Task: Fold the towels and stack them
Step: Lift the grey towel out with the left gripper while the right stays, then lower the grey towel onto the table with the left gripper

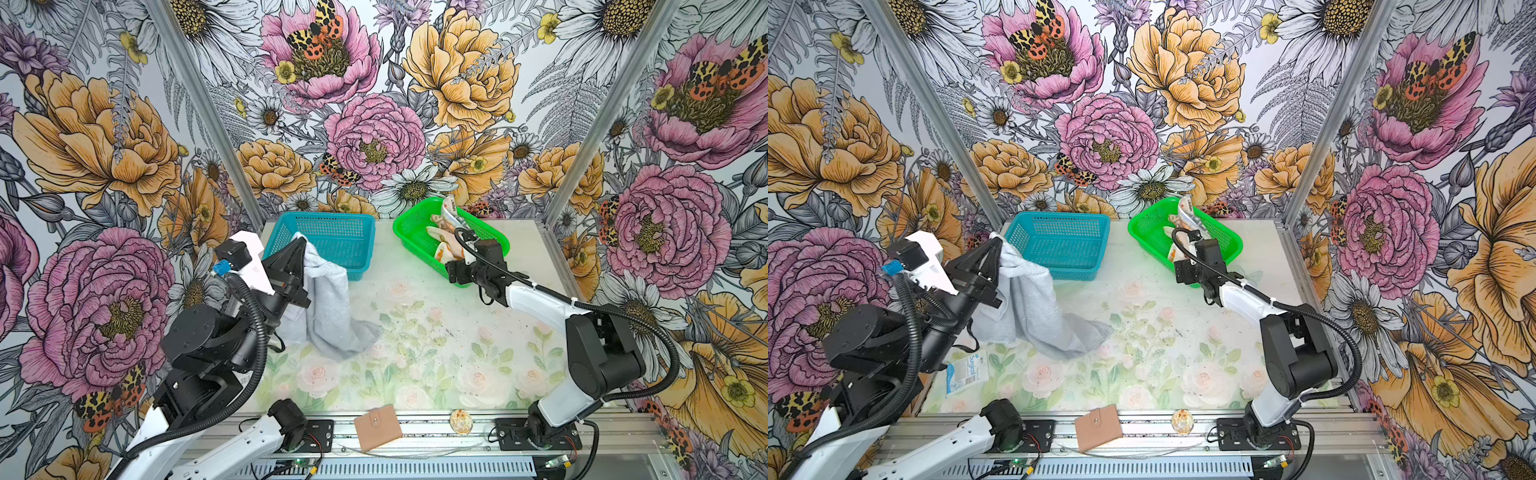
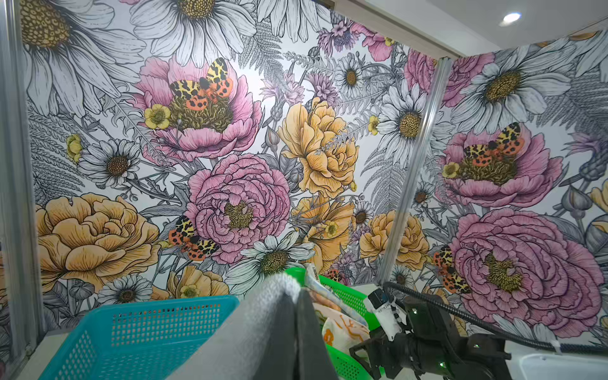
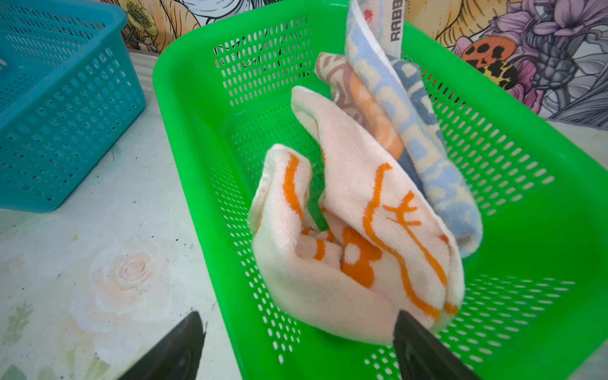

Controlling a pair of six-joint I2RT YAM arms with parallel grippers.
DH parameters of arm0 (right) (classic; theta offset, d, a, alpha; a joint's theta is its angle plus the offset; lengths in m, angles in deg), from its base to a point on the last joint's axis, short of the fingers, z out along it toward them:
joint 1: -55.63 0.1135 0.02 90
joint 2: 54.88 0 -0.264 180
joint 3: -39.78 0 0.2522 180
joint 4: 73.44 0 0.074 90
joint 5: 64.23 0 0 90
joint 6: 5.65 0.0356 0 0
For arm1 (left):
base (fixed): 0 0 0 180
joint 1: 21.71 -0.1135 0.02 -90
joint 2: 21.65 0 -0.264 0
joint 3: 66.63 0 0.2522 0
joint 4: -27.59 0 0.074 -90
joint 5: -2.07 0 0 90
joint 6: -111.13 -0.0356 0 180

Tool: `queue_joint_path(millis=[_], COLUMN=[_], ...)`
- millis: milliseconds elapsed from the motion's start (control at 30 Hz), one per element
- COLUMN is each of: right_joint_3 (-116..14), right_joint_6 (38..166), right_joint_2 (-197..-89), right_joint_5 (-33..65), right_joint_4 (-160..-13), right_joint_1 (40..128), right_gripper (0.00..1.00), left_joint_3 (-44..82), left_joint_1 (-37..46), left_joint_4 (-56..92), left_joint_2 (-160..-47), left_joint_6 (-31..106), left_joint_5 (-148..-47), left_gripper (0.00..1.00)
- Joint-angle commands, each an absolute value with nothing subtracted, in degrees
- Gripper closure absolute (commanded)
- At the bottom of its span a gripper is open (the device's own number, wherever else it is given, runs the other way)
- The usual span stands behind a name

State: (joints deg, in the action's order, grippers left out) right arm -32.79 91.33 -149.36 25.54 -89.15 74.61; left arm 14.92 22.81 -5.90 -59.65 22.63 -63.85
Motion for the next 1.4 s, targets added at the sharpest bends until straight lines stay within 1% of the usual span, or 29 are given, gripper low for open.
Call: queue_joint_path(millis=[0, 100, 267, 367, 467, 533, 700, 800, 833, 933, 1000, 1067, 1167, 1333, 1367], right_joint_3=[-35.6, -37.2, -39.4, -39.5, -39.1, -39.3, -40.2, -41.1, -41.2, -41.1, -41.2, -41.3, -41.2, -39.8, -39.3], right_joint_6=[91.0, 92.1, 92.4, 92.7, 92.9, 92.8, 93.1, 93.4, 93.5, 93.6, 93.8, 94.5, 96.2, 99.0, 99.9], right_joint_2=[-151.6, -154.0, -157.6, -158.3, -158.4, -158.7, -159.9, -161.3, -161.5, -161.8, -161.8, -161.7, -161.3, -159.5, -158.9], right_joint_5=[26.7, 28.0, 26.6, 25.7, 25.2, 24.6, 23.4, 24.9, 25.6, 27.4, 27.8, 27.7, 27.9, 28.8, 27.8], right_joint_4=[-89.1, -89.9, -91.7, -91.7, -91.7, -92.0, -93.1, -94.6, -94.8, -94.9, -94.9, -95.0, -95.5, -97.6, -97.6], right_joint_1=[75.5, 75.5, 75.6, 75.6, 75.7, 75.6, 75.6, 75.6, 75.5, 75.4, 75.1, 74.6, 73.5, 70.4, 69.2], right_gripper=[0.13, 0.2, 0.34, 0.34, 0.34, 0.34, 0.34, 0.38, 0.4, 0.52, 0.66, 0.78, 0.84, 0.9, 0.9], left_joint_3=[12.9, 11.9, 9.4, 8.4, 8.0, 7.6, 7.0, 6.4, 6.4, 6.4, 6.5, 6.2, 5.5, 5.6, 5.7], left_joint_1=[23.0, 22.4, 20.9, 18.7, 15.1, 13.4, 13.0, 13.0, 12.8, 12.7, 12.7, 12.9, 13.1, 13.4, 13.4], left_joint_4=[-9.2, -10.4, -10.8, -11.4, -12.1, -12.0, -12.0, -11.9, -12.0, -12.0, -11.9, -11.6, -11.2, -11.0, -10.9], left_joint_2=[-64.6, -68.1, -72.0, -74.2, -76.8, -78.1, -79.5, -79.6, -79.8, -80.3, -80.5, -80.5, -80.7, -81.4, -81.5], left_joint_6=[23.3, 26.2, 31.1, 33.7, 36.6, 38.1, 38.5, 37.9, 37.7, 37.7, 38.1, 38.3, 38.6, 38.4, 38.3], left_joint_5=[-62.6, -64.9, -70.7, -74.8, -82.7, -86.3, -87.3, -86.9, -86.9, -87.4, -87.8, -87.9, -88.1, -88.3, -88.3], left_gripper=[1.0, 1.0, 1.0, 1.0, 1.0, 1.0, 1.0, 1.0, 1.0, 1.0, 1.0, 1.0, 1.0, 1.0, 1.0])
